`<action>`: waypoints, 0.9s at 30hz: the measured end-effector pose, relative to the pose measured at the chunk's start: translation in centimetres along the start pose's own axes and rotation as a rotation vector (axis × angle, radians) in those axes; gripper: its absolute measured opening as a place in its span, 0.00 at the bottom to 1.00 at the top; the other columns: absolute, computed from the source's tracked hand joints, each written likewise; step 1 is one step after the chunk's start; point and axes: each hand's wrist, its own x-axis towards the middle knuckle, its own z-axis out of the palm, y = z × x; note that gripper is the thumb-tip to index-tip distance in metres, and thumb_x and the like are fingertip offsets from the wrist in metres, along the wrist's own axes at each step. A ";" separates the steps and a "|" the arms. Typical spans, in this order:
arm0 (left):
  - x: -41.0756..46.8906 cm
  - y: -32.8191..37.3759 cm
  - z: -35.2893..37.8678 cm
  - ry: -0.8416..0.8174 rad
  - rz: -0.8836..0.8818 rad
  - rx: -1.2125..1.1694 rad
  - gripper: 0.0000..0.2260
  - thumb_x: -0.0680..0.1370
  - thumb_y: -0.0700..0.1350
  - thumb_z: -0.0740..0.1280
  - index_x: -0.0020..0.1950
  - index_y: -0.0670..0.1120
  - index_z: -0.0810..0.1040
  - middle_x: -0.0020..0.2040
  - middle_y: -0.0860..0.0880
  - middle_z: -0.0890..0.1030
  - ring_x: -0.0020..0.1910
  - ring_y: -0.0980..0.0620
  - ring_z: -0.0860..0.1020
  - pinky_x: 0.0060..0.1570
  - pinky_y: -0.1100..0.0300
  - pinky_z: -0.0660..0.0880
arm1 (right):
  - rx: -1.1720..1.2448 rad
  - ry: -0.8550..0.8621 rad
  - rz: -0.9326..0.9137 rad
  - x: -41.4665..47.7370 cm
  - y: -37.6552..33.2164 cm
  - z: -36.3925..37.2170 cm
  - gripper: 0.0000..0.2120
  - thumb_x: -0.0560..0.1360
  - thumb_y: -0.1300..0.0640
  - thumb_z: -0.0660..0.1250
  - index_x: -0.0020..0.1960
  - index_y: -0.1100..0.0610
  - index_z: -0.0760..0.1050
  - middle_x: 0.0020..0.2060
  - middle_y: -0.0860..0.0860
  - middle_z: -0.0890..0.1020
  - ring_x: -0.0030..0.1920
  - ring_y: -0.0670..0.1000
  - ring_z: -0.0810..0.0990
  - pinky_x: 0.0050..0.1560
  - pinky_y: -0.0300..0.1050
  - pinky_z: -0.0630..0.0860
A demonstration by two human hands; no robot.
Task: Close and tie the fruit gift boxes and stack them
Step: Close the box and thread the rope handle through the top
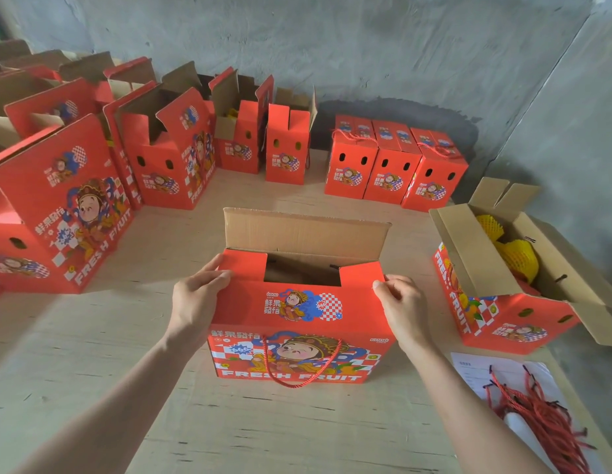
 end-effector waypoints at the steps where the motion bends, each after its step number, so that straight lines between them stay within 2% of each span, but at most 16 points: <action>1: 0.0 0.0 0.0 -0.001 -0.003 -0.007 0.08 0.77 0.39 0.68 0.39 0.44 0.83 0.57 0.60 0.78 0.43 0.54 0.82 0.29 0.63 0.77 | -0.005 0.003 -0.003 0.0 0.0 0.0 0.10 0.75 0.59 0.68 0.38 0.64 0.79 0.51 0.54 0.80 0.49 0.48 0.75 0.45 0.37 0.63; 5: 0.0 -0.1 -0.1 -0.012 -0.014 -0.010 0.11 0.78 0.36 0.64 0.42 0.46 0.84 0.57 0.59 0.78 0.45 0.56 0.81 0.31 0.64 0.77 | 0.016 0.005 -0.026 0.0 0.2 0.1 0.09 0.76 0.61 0.67 0.40 0.65 0.79 0.49 0.53 0.79 0.48 0.49 0.75 0.43 0.35 0.63; 7: 0.1 -0.1 -0.2 -0.023 -0.018 -0.008 0.13 0.78 0.34 0.63 0.47 0.49 0.83 0.58 0.57 0.79 0.47 0.56 0.81 0.33 0.63 0.77 | 0.065 -0.002 -0.013 -0.1 0.2 0.2 0.06 0.76 0.61 0.67 0.42 0.63 0.77 0.46 0.53 0.79 0.46 0.50 0.75 0.40 0.36 0.65; 9: 0.3 0.2 -0.2 -0.048 -0.019 0.041 0.14 0.79 0.34 0.61 0.55 0.52 0.79 0.56 0.54 0.80 0.46 0.52 0.80 0.36 0.59 0.76 | 0.187 -0.018 0.040 -0.3 0.1 0.1 0.03 0.75 0.62 0.68 0.46 0.58 0.73 0.43 0.50 0.78 0.43 0.50 0.76 0.37 0.31 0.69; 12: 0.8 0.9 -0.3 -0.148 -0.066 0.082 0.18 0.80 0.32 0.58 0.63 0.52 0.73 0.54 0.51 0.81 0.44 0.50 0.81 0.35 0.56 0.77 | 0.375 -0.104 0.165 -0.2 -0.2 0.1 0.15 0.76 0.63 0.67 0.60 0.53 0.69 0.50 0.49 0.79 0.48 0.45 0.78 0.41 0.32 0.72; 14: 1.3 1.3 -0.3 -0.180 -0.122 0.113 0.20 0.79 0.31 0.57 0.67 0.50 0.71 0.53 0.48 0.80 0.43 0.48 0.81 0.34 0.56 0.78 | 0.379 -0.161 0.213 0.1 -0.4 0.1 0.21 0.77 0.63 0.66 0.67 0.52 0.66 0.55 0.49 0.77 0.48 0.39 0.77 0.39 0.31 0.72; 16: 2.0 1.6 0.0 -0.166 -0.161 0.179 0.24 0.79 0.30 0.58 0.71 0.49 0.68 0.58 0.46 0.78 0.48 0.45 0.79 0.39 0.54 0.78 | 0.329 -0.216 0.224 0.4 -0.5 0.1 0.23 0.78 0.62 0.64 0.71 0.52 0.64 0.59 0.50 0.76 0.49 0.39 0.76 0.37 0.30 0.72; 18: 2.7 2.1 0.2 -0.178 -0.181 0.221 0.28 0.78 0.29 0.58 0.75 0.50 0.61 0.67 0.49 0.70 0.53 0.47 0.77 0.45 0.52 0.77 | 0.253 -0.287 0.236 0.9 -0.7 -0.3 0.27 0.79 0.62 0.63 0.75 0.52 0.58 0.66 0.52 0.72 0.56 0.46 0.76 0.43 0.37 0.75; 19: 3.0 2.3 0.1 -0.214 -0.186 0.236 0.31 0.78 0.28 0.58 0.77 0.51 0.58 0.68 0.51 0.67 0.51 0.50 0.76 0.46 0.53 0.76 | 0.208 -0.318 0.237 1.3 -0.9 -0.5 0.31 0.79 0.62 0.63 0.77 0.51 0.54 0.71 0.52 0.68 0.62 0.50 0.73 0.51 0.43 0.76; 21: 3.5 2.6 -0.3 -0.311 -0.171 0.310 0.34 0.78 0.28 0.59 0.78 0.53 0.53 0.70 0.54 0.63 0.52 0.54 0.75 0.49 0.54 0.75 | 0.113 -0.360 0.220 2.3 -1.4 -0.9 0.39 0.77 0.64 0.65 0.78 0.50 0.46 0.77 0.50 0.57 0.74 0.53 0.61 0.67 0.51 0.67; 22: 3.6 2.8 -0.4 -0.352 -0.150 0.359 0.35 0.78 0.28 0.60 0.78 0.55 0.52 0.73 0.54 0.62 0.55 0.52 0.75 0.52 0.53 0.75 | 0.093 -0.373 0.203 2.7 -1.8 -0.9 0.42 0.76 0.65 0.66 0.78 0.49 0.43 0.77 0.49 0.53 0.76 0.53 0.56 0.68 0.50 0.65; 23: 3.7 2.9 -0.4 -0.383 -0.121 0.405 0.36 0.78 0.29 0.60 0.78 0.57 0.51 0.73 0.53 0.63 0.59 0.51 0.74 0.55 0.51 0.75 | 0.085 -0.379 0.179 2.9 -2.1 -0.6 0.45 0.75 0.67 0.67 0.78 0.48 0.41 0.78 0.49 0.52 0.76 0.53 0.55 0.66 0.45 0.67; 24: 3.7 2.9 -0.3 -0.402 -0.085 0.442 0.37 0.78 0.29 0.59 0.77 0.59 0.51 0.73 0.54 0.64 0.61 0.50 0.74 0.55 0.50 0.76 | 0.081 -0.375 0.149 3.0 -2.3 -0.2 0.46 0.74 0.69 0.67 0.78 0.48 0.41 0.78 0.49 0.52 0.76 0.53 0.55 0.60 0.36 0.69; 25: 3.6 2.9 -0.1 -0.407 -0.047 0.471 0.38 0.78 0.29 0.59 0.77 0.61 0.50 0.71 0.55 0.65 0.60 0.52 0.74 0.53 0.51 0.77 | 0.072 -0.357 0.118 2.9 -2.3 0.2 0.45 0.74 0.70 0.66 0.78 0.48 0.42 0.77 0.49 0.53 0.76 0.52 0.57 0.52 0.29 0.70; 26: 3.5 2.9 0.0 -0.400 -0.012 0.489 0.39 0.78 0.29 0.59 0.77 0.63 0.48 0.68 0.57 0.65 0.57 0.57 0.75 0.48 0.54 0.78 | 0.070 -0.319 0.087 2.8 -2.2 0.6 0.43 0.74 0.71 0.65 0.78 0.49 0.45 0.76 0.50 0.57 0.75 0.52 0.59 0.48 0.27 0.69; 27: 3.4 2.7 0.2 -0.384 0.014 0.493 0.39 0.78 0.29 0.59 0.76 0.63 0.47 0.67 0.58 0.64 0.52 0.62 0.75 0.44 0.59 0.78 | 0.092 -0.267 0.065 2.7 -2.0 0.8 0.39 0.73 0.72 0.63 0.77 0.51 0.50 0.75 0.52 0.61 0.73 0.52 0.62 0.51 0.28 0.69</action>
